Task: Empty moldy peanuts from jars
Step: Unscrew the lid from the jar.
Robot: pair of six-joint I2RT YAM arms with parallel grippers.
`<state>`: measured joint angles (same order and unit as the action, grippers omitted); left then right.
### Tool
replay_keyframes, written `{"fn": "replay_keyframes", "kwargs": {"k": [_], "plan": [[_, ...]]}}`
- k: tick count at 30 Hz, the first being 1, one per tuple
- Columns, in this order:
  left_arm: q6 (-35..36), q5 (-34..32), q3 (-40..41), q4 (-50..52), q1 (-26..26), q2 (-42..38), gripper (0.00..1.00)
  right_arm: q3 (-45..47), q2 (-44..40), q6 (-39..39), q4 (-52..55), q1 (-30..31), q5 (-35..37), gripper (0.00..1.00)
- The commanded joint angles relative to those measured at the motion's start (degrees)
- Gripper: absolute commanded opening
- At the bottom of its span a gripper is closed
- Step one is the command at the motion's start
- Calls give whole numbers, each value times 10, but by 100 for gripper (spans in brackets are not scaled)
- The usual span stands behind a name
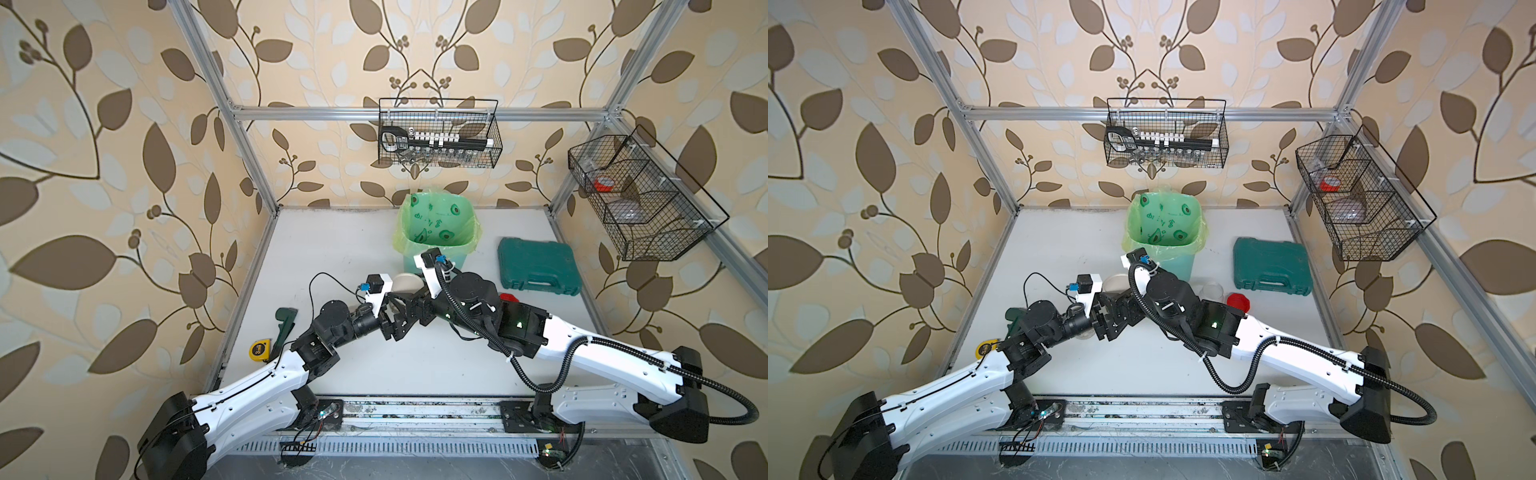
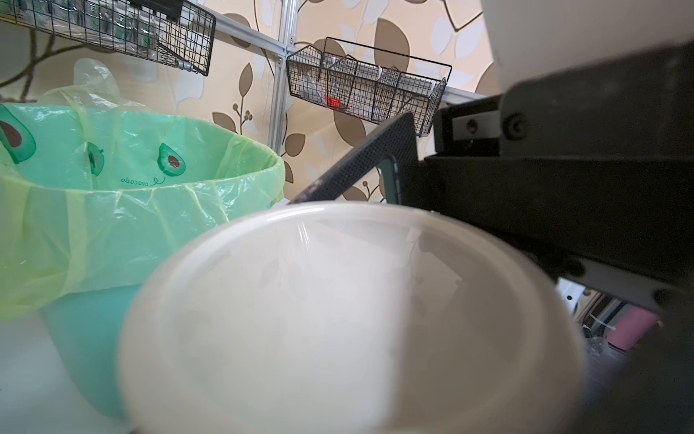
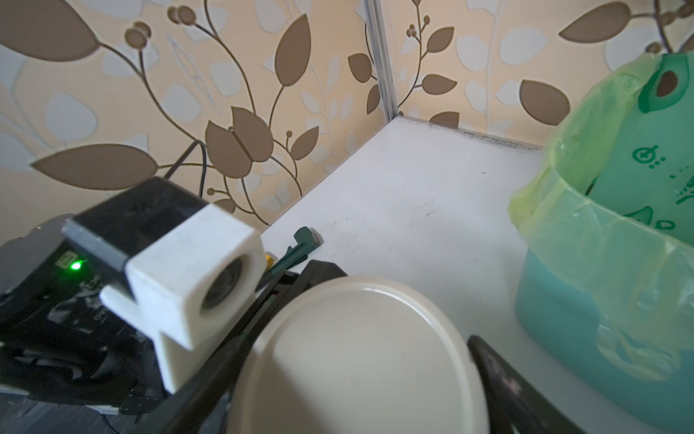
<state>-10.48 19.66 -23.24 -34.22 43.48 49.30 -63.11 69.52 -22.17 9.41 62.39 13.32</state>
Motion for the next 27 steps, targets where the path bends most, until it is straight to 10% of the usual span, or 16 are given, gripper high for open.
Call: {"fn": "replay_keyframes", "kwargs": {"k": [1,8,27], "plan": [[6,17,-25,-43,2,-11,0,-22,5,6,8,5,12,79],[0,28,-30,-27,2,-20,0,-14,-7,10,20,3,-22,33],[-63,165,-64,-55,2,-20,0,23,-92,49,-3,-147,-563,14]]}}
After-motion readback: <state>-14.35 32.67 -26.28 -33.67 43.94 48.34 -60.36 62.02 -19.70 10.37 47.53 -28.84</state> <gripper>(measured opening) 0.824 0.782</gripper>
